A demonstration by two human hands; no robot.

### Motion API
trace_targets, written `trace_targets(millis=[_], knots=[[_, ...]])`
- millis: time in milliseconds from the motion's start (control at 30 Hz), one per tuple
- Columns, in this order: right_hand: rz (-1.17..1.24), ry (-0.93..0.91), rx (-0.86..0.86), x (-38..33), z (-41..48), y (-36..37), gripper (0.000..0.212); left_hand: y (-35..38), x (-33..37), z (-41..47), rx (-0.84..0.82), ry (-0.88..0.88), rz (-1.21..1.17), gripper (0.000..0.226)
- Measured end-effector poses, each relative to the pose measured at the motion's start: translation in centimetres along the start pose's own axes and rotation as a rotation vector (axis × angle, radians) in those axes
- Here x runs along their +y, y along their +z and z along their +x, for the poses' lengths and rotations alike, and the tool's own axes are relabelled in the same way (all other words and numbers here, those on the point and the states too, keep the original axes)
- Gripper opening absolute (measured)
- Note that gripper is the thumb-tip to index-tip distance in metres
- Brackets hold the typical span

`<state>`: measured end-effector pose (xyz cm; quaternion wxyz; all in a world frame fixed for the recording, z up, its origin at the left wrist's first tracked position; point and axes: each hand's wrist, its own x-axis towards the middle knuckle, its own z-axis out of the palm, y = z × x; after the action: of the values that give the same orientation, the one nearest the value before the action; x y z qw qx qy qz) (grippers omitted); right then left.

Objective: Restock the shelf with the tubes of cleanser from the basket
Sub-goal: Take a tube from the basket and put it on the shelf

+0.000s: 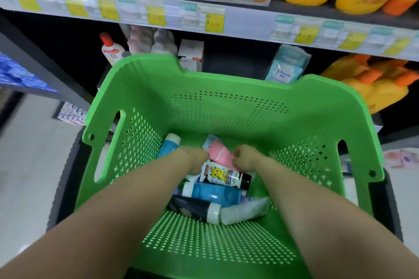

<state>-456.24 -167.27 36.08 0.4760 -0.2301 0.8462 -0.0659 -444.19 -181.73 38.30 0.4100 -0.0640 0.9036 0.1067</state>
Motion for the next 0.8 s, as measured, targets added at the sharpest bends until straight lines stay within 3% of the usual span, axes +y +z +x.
trace_targets(millis=[100, 200, 400, 600, 800], knots=[[-0.004, -0.015, 0.000, 0.0, 0.6, 0.3, 0.035, 1.4, 0.5, 1.0, 0.062, 0.054, 0.090, 0.045], [-0.032, -0.030, 0.015, 0.3, 0.9, 0.5, 0.031, 2.2, 0.7, 1.7, 0.144, 0.060, 0.117, 0.044], [-0.035, -0.037, -0.003, 0.2, 1.1, 0.6, 0.016, 4.5, 1.0, 2.6, 0.228, 0.069, 0.019, 0.062], [-0.095, -0.036, 0.028, -0.6, 1.5, 0.8, 0.027, 5.1, 1.3, 3.1, 0.311, 0.090, -0.072, 0.058], [-0.123, -0.052, 0.055, -0.6, 1.6, 0.9, 0.011, 4.7, 0.7, 3.0, 0.236, 0.006, -0.345, 0.053]])
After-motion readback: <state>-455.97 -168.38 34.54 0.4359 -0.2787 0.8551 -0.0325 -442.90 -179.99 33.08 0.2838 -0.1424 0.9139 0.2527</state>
